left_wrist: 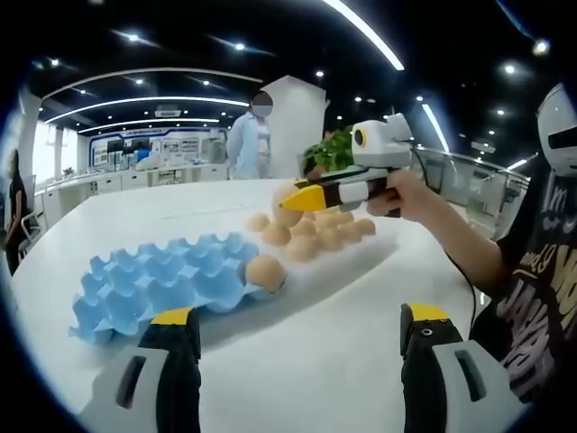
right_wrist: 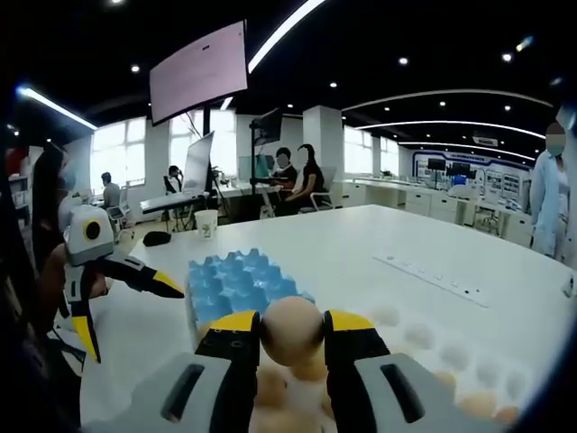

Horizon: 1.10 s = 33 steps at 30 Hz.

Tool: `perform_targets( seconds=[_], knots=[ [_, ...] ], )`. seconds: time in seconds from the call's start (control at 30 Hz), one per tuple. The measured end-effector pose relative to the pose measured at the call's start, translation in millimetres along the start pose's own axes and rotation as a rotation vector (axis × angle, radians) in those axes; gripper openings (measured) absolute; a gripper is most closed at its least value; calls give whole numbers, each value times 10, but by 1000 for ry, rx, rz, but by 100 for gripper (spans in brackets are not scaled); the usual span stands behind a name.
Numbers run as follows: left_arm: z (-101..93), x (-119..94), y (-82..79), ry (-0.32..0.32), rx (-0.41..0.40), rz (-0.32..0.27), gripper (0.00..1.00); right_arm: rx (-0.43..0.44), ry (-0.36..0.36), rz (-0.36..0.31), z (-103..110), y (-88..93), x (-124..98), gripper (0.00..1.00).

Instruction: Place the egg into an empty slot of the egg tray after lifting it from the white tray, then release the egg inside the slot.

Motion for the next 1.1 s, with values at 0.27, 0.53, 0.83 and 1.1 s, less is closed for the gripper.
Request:
perform_targets(
  seconds=[0.27,0.53,0.83,1.1],
  knots=[
    [-8,3,10,4,-3,-1,93,-4,-18,5,70,4,101,29],
    [-2,-12,19,1,-11,-2,93,-13,-32,38,125,84,225,29],
    [3,-4,53,4,-17,3,93,-19,-45,65,189,123,345,29],
    [-8,-4,39,4,-22,-2,93,-42,-46,87,253,172,436,29]
  ],
)
Point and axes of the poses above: the point that each gripper's makers call its tool centre point, and the gripper's own axes: x roughly forward along the fingers, z roughly to its left, y roughly out of its underside, the point moved 3 cm from there along -x, roughly backward along the fingers, and after that the axes turned 8 degrees about x, right-handed, at the moved point
